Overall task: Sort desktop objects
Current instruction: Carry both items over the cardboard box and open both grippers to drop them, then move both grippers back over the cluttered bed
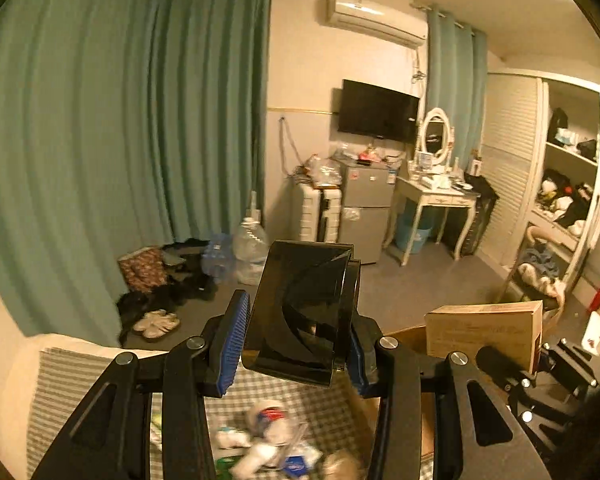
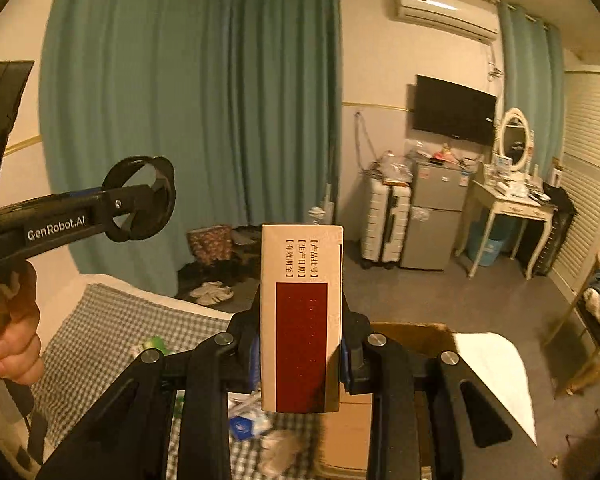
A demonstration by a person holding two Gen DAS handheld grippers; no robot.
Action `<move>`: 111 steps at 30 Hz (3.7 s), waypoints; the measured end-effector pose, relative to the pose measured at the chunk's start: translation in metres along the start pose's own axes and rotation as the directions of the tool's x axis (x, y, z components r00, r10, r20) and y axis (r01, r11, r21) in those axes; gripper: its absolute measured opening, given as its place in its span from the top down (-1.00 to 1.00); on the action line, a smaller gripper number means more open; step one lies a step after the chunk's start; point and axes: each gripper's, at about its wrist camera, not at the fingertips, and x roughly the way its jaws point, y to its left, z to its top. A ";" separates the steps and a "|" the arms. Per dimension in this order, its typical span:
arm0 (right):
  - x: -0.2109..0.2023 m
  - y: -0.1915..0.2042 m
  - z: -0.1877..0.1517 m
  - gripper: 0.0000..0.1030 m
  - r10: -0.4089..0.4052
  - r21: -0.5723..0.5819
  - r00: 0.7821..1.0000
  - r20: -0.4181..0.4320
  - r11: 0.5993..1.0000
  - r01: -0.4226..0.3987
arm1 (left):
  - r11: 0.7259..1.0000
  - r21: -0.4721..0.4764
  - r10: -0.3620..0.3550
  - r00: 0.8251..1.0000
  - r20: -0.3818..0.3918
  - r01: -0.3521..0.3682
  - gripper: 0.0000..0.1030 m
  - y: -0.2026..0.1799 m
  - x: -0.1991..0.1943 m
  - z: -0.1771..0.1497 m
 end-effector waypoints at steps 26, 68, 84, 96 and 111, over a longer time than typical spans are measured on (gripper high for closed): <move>0.060 -0.141 -0.041 0.46 -0.271 0.159 0.948 -0.166 0.941 0.297 | 0.963 0.078 -0.231 0.941 -0.246 0.257 0.14 -0.143 0.150 -0.068; 0.106 -0.152 -0.104 0.40 -0.258 0.137 0.902 -0.346 0.937 0.321 | 0.972 0.087 -0.172 0.909 -0.380 0.220 -0.20 -0.141 0.190 -0.094; 0.068 -0.122 -0.043 0.35 -0.261 0.155 0.934 -0.245 0.940 0.304 | 0.995 0.073 -0.053 0.974 -0.221 0.071 -0.92 -0.077 0.128 -0.042; 0.046 -0.066 -0.012 -0.08 -0.215 0.163 0.965 -0.151 0.957 0.239 | 0.999 0.046 -0.006 0.981 -0.192 0.015 -1.00 -0.020 0.084 -0.026; 0.059 0.023 0.005 -0.49 -0.127 0.139 0.988 -0.085 0.981 0.138 | 0.997 0.067 0.043 0.987 -0.154 -0.033 -1.00 0.073 0.043 -0.033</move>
